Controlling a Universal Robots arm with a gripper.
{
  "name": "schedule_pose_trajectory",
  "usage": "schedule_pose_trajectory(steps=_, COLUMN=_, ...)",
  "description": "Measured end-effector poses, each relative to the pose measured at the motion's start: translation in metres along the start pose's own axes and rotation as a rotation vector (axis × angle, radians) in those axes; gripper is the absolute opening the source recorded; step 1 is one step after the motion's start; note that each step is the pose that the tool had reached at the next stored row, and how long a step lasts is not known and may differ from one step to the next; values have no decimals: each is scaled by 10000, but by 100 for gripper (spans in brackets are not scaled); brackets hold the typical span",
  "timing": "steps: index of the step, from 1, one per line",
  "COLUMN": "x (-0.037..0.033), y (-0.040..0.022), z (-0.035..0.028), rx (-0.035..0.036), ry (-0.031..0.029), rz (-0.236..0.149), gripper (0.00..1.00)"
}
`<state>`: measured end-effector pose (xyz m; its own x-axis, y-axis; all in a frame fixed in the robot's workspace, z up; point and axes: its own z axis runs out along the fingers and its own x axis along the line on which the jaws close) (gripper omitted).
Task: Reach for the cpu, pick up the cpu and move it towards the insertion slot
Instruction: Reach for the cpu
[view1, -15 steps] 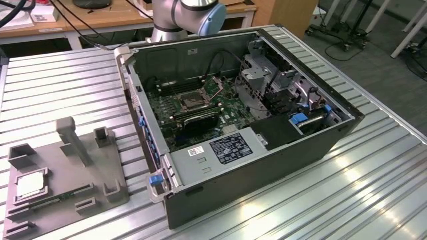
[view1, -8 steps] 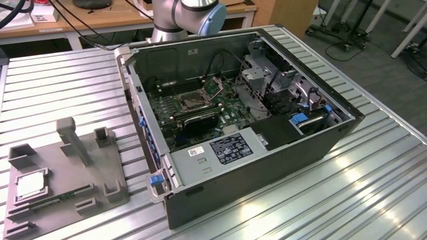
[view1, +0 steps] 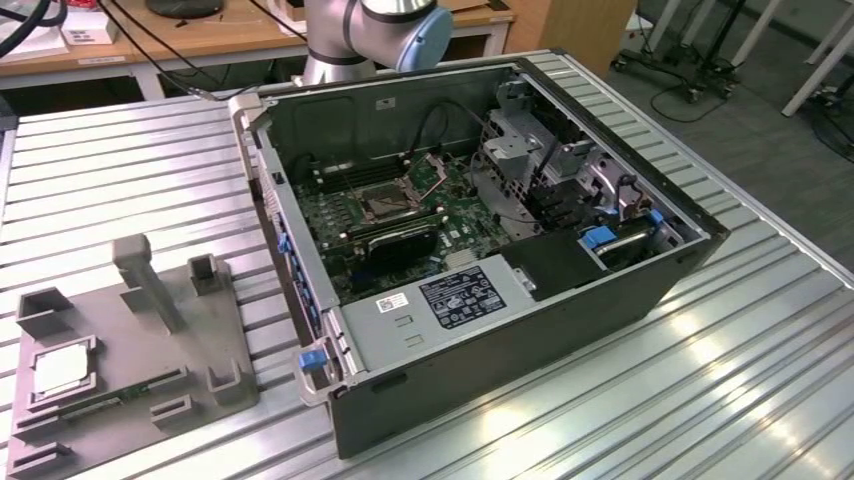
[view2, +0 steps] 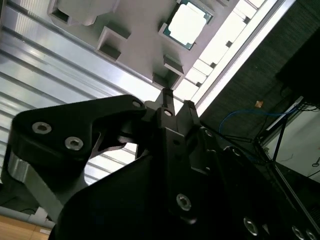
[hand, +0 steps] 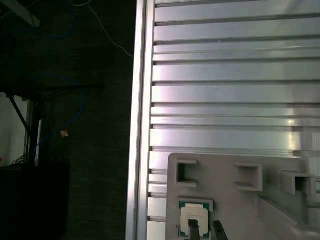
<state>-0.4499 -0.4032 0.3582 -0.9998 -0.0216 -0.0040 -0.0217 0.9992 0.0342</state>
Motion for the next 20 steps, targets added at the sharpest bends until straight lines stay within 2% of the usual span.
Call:
schedule_pose_trajectory(steps=1, x=0, y=0, z=0, rx=0, ry=1, rz=0, gripper=24)
schedule_pose_trajectory(steps=4, x=1, y=0, z=0, rx=0, ry=0, rz=0, gripper=41)
schedule_pose_trajectory(steps=5, x=1, y=-1, z=3, rx=0, ry=0, rz=0, gripper=41)
schedule_pose_trajectory(steps=6, x=2, y=-2, z=10, rx=-1, ry=-1, rz=1, gripper=47)
schedule_pose_trajectory(steps=7, x=2, y=-4, z=23, rx=-1, ry=-3, rz=1, gripper=47)
schedule_pose_trajectory(steps=9, x=6, y=-16, z=58, rx=0, ry=-6, rz=-1, gripper=58)
schedule_pose_trajectory(steps=10, x=11, y=-28, z=73, rx=2, ry=-6, rz=-2, gripper=58)
schedule_pose_trajectory(steps=11, x=20, y=-48, z=88, rx=0, ry=-9, rz=-2, gripper=65)
schedule_pose_trajectory(steps=20, x=54, y=-190, z=223, rx=-14, ry=-27, rz=-3, gripper=65)
